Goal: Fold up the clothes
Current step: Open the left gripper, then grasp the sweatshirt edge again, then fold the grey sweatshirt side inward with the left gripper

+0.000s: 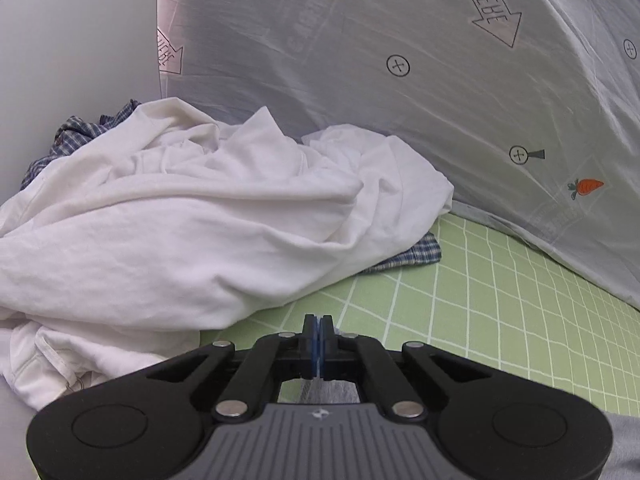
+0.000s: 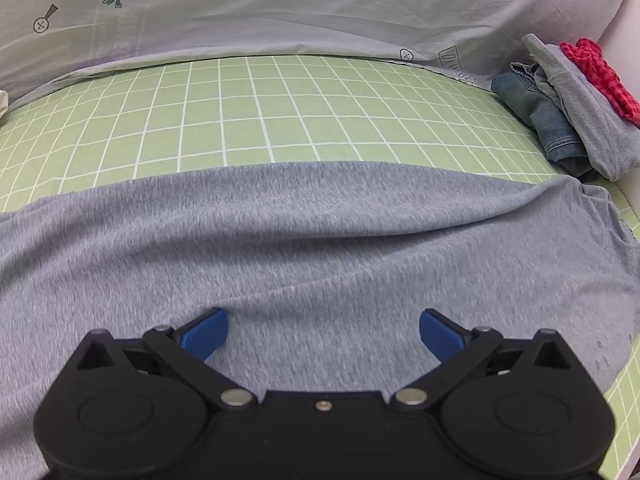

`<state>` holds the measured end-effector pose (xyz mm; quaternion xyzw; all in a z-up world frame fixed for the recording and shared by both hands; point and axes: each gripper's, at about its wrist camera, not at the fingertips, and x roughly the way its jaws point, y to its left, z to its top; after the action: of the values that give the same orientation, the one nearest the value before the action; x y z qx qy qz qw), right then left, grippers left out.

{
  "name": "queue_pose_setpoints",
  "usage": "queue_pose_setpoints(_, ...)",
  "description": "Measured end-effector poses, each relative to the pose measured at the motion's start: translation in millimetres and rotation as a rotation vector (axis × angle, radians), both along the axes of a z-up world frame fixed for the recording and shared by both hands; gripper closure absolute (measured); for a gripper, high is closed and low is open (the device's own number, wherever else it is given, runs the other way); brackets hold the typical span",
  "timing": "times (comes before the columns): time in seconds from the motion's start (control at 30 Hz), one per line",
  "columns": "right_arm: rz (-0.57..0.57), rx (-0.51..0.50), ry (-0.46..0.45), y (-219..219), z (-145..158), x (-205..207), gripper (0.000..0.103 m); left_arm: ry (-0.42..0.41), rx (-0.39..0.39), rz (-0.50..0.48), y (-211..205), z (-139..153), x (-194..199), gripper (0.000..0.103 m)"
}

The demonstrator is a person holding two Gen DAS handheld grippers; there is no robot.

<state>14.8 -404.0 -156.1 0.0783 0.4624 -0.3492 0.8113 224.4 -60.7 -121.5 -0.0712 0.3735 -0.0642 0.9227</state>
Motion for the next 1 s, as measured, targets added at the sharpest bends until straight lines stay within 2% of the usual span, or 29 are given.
queue_pose_setpoints(0.07,0.017,-0.016,0.010,5.6,1.9,-0.1,0.000,-0.016,-0.031,0.017,4.5,5.8,11.0,0.103)
queue_pose_setpoints(0.23,0.072,-0.013,-0.011,20.9,8.6,-7.4,0.000,0.002,0.026,0.037,0.2,11.0,22.4,0.101)
queue_pose_setpoints(0.27,0.083,-0.011,-0.004,24.9,8.7,-9.2,0.000,0.009,0.009,0.028,2.9,12.2,19.2,0.097)
queue_pose_setpoints(0.3,0.091,-0.011,0.010,28.2,8.2,-10.8,0.000,0.019,-0.007,0.020,5.3,12.9,14.8,0.087)
queue_pose_setpoints(0.37,0.093,-0.004,0.027,34.3,7.9,-17.5,0.000,0.050,-0.029,0.009,9.8,12.4,2.2,0.077)
queue_pose_setpoints(0.47,0.068,0.049,-0.004,36.6,12.8,-32.3,0.002,0.096,-0.013,-0.017,16.9,7.7,-25.9,0.074)
queue_pose_setpoints(0.53,0.080,0.076,-0.034,40.9,16.9,-42.6,0.014,0.135,-0.002,-0.035,21.5,2.0,-46.9,0.066)
queue_pose_setpoints(0.6,0.111,0.097,-0.059,47.0,18.7,-49.0,0.021,0.185,0.009,-0.045,24.5,-5.5,-66.9,0.061)
queue_pose_setpoints(0.7,0.130,0.122,-0.084,56.5,17.4,-52.4,0.024,0.263,0.009,-0.040,29.6,-19.2,-90.7,0.061)
queue_pose_setpoints(0.77,0.132,0.130,-0.067,60.7,12.9,-50.0,0.027,0.301,-0.001,-0.046,29.4,-28.9,-102.8,0.061)
queue_pose_setpoints(0.83,0.137,0.150,-0.053,62.1,7.9,-48.7,0.037,0.286,0.021,-0.060,25.6,-33.8,-113.4,0.062)
queue_pose_setpoints(0.87,0.143,0.165,-0.065,61.8,7.0,-50.4,0.038,0.264,0.044,-0.061,23.3,-33.8,-116.9,0.064)
queue_pose_setpoints(0.9,0.149,0.180,-0.076,61.4,6.1,-52.0,0.045,0.259,0.060,-0.055,22.1,-33.9,-118.2,0.073)
queue_pose_setpoints(0.93,0.160,0.188,-0.089,61.3,6.4,-54.1,0.061,0.254,0.076,-0.049,20.9,-34.0,-119.5,0.083)
queue_pose_setpoints(0.97,0.169,0.186,-0.095,61.7,7.6,-56.8,0.075,0.253,0.076,-0.042,21.7,-33.4,-119.8,0.097)
queue_pose_setpoints(1.0,0.171,0.189,-0.098,61.5,9.6,-60.6,0.101,0.256,0.056,-0.034,24.9,-32.0,-118.9,0.098)
